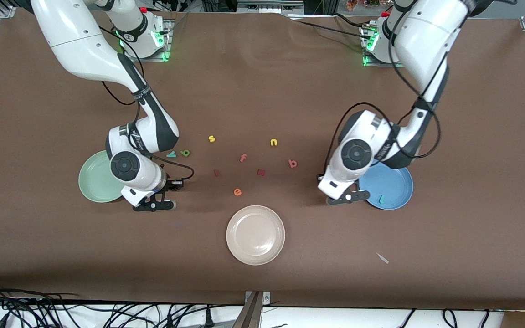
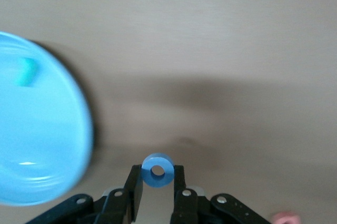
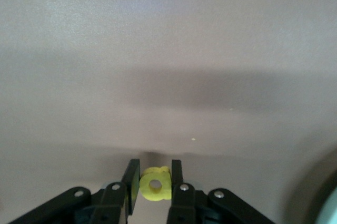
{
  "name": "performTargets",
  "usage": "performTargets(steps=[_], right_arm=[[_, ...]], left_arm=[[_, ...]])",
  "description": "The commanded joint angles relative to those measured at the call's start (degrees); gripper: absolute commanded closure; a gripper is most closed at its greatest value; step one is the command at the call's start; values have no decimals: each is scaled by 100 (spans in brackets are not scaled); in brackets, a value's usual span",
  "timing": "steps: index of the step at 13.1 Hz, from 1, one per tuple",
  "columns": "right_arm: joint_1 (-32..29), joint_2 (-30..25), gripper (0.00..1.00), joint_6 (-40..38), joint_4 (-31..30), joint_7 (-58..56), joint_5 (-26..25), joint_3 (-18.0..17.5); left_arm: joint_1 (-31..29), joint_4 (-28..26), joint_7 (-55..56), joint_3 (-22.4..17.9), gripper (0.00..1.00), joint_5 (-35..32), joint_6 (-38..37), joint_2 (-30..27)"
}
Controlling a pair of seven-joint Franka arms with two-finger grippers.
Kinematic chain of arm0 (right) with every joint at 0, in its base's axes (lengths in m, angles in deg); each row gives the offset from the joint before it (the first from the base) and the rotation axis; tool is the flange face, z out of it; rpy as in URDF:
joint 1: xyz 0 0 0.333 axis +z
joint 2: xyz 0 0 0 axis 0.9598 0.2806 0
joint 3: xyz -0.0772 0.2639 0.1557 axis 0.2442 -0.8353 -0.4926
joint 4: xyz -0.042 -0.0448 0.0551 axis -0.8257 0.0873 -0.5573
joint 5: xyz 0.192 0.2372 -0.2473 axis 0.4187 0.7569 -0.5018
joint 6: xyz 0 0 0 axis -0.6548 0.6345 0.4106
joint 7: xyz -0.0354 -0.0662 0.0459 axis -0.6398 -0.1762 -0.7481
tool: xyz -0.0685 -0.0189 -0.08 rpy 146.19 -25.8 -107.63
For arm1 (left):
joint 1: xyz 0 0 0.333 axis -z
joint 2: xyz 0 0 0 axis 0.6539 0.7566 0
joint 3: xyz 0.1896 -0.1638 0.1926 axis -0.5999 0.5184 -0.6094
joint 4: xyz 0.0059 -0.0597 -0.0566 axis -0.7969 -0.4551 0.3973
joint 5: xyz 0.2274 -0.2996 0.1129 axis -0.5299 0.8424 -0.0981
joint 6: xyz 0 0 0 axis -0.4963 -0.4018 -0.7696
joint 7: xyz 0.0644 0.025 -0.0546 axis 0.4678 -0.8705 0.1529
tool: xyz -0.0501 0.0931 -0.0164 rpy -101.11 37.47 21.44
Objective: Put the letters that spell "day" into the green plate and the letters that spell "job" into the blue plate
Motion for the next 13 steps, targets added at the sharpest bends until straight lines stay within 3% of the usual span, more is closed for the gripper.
performTargets(steps=[1, 4, 6, 7, 8, 9, 13], right_arm=[[-226, -333, 76, -620, 37, -942, -51, 22], [-235, -711, 76, -1016, -129, -1488, -34, 215], [-244, -1132, 76, -1027, -585, -1735, -34, 382], [-244, -1300, 75, -974, -796, -1945, -34, 496], [-244, -1397, 75, -930, -929, -2234, -16, 636], [-244, -1494, 75, -878, -1078, -2359, 54, 742], [-244, -1758, 74, 51, -1948, -2720, 72, 1067]], left_arm=[[-416, -242, -823, 39, 94, -75, -408, -330], [-802, -541, -1165, 39, 92, -119, -382, -383], [-1128, -742, -1745, 48, 86, -110, -295, -384], [-1225, -874, -1808, 48, 78, -110, -163, -375], [-1235, -1032, -1809, 48, 45, -110, -23, -375], [-1243, -1060, -1809, 48, 1, -110, 5, -375], [-1253, -963, -1844, 57, 0, -102, -74, -480]])
